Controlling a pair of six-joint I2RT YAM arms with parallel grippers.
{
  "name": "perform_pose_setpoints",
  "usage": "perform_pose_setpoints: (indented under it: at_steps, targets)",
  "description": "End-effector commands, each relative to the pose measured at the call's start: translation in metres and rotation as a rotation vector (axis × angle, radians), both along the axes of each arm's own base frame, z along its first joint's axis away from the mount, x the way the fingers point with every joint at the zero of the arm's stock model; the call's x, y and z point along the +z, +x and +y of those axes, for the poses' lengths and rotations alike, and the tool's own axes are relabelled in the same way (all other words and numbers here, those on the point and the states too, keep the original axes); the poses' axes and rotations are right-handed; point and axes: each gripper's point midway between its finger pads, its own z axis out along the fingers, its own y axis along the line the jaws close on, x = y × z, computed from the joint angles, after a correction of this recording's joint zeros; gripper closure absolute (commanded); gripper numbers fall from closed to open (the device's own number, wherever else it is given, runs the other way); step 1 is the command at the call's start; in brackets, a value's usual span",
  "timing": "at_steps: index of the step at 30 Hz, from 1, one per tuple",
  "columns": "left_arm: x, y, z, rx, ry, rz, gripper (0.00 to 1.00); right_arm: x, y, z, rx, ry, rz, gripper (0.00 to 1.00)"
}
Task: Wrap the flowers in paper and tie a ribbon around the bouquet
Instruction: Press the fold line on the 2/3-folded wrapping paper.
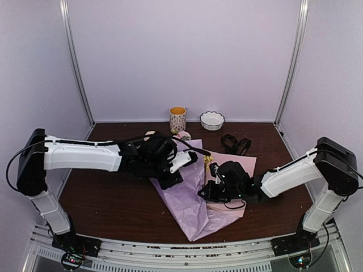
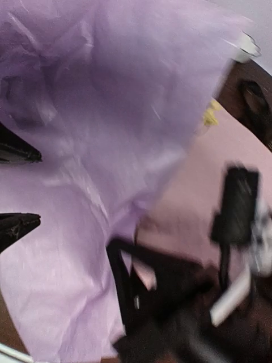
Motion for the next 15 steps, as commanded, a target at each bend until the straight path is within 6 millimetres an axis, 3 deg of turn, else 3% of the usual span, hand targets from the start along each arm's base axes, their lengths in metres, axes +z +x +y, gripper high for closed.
perform_pose_setpoints:
  at_steps: [1, 5, 8, 11, 15]
  targets:
    - [-0.037, 0.061, 0.038, 0.258, 0.082, 0.025, 0.67, 0.0, 0.0, -0.002, -0.002, -0.025, -0.013, 1.0]
    - [-0.073, 0.096, 0.077, 0.418, 0.138, 0.068, 0.67, 0.001, -0.002, -0.006, 0.002, -0.039, -0.017, 1.0]
    - [-0.085, 0.112, 0.095, 0.509, 0.153, 0.075, 0.67, 0.001, -0.003, -0.009, 0.002, -0.042, -0.017, 1.0]
    - [-0.078, 0.13, 0.114, 0.591, 0.159, 0.042, 0.67, -0.002, -0.004, -0.01, 0.005, -0.052, -0.015, 1.0]
    - [-0.055, 0.156, 0.146, 0.708, 0.125, 0.008, 0.63, -0.004, -0.005, -0.009, 0.009, -0.053, -0.011, 1.0]
